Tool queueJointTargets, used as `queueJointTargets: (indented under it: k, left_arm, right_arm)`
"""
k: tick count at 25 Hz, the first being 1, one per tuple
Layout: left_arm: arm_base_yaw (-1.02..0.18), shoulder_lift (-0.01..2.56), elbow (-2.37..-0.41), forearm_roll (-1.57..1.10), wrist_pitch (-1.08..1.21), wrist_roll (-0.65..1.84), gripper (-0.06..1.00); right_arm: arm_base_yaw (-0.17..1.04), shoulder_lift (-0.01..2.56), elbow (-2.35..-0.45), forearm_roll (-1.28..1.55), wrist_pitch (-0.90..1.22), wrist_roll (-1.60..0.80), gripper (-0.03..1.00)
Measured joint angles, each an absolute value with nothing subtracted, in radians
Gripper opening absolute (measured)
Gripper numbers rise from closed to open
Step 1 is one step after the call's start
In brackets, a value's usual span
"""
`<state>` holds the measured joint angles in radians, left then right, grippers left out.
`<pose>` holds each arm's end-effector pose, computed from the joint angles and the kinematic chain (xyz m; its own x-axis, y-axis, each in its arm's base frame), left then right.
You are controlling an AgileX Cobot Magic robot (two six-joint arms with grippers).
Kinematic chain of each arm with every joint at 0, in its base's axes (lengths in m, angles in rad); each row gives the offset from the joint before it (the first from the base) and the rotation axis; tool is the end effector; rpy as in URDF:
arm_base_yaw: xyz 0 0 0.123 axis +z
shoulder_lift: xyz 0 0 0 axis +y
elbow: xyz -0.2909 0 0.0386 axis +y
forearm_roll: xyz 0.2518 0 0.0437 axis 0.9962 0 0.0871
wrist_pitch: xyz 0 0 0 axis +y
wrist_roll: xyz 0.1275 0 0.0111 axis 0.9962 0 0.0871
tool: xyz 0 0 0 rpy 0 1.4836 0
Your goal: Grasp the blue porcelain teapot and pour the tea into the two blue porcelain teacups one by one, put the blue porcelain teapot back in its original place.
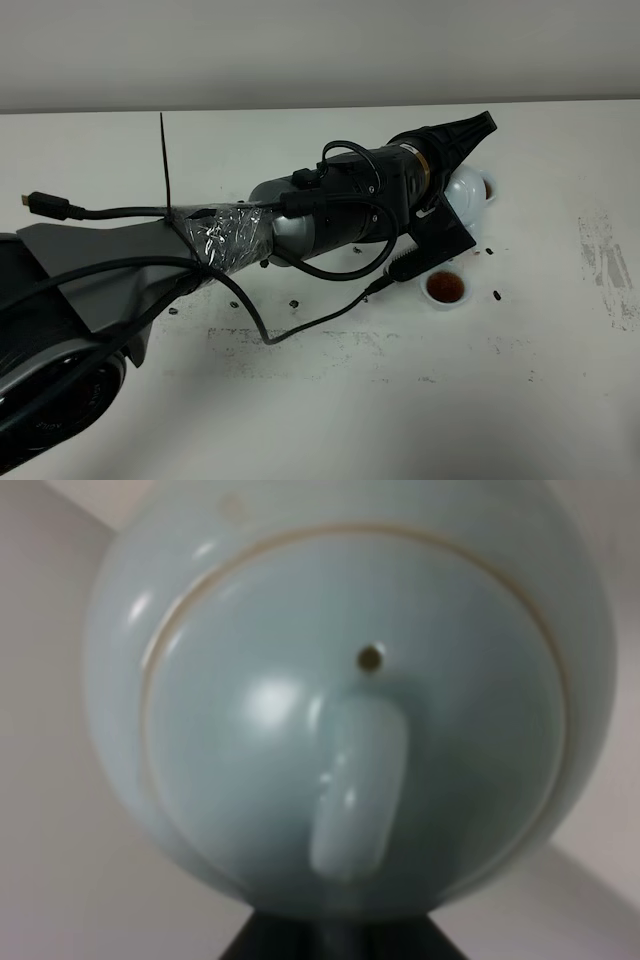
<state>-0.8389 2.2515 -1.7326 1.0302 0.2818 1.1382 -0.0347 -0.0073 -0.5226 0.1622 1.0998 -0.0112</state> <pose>0.3952 -0.3942 0.1698 0.6934 0.4440 0.5676 -0.0165 -0.7777 0.6285 0.0171 0.0178 0.2662 -0.4641 0.0784 -0.8823 -0.0644 0.9905 0.1218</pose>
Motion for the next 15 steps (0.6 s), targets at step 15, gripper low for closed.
queueJointTargets:
  k: [15]
  left_arm:
    - [-0.823,2.011,-1.732,0.639,0.732,-0.069,0.09]
  right_arm:
    - [-0.035,-0.007,-0.523,0.162,1.1,-0.011,0.41]
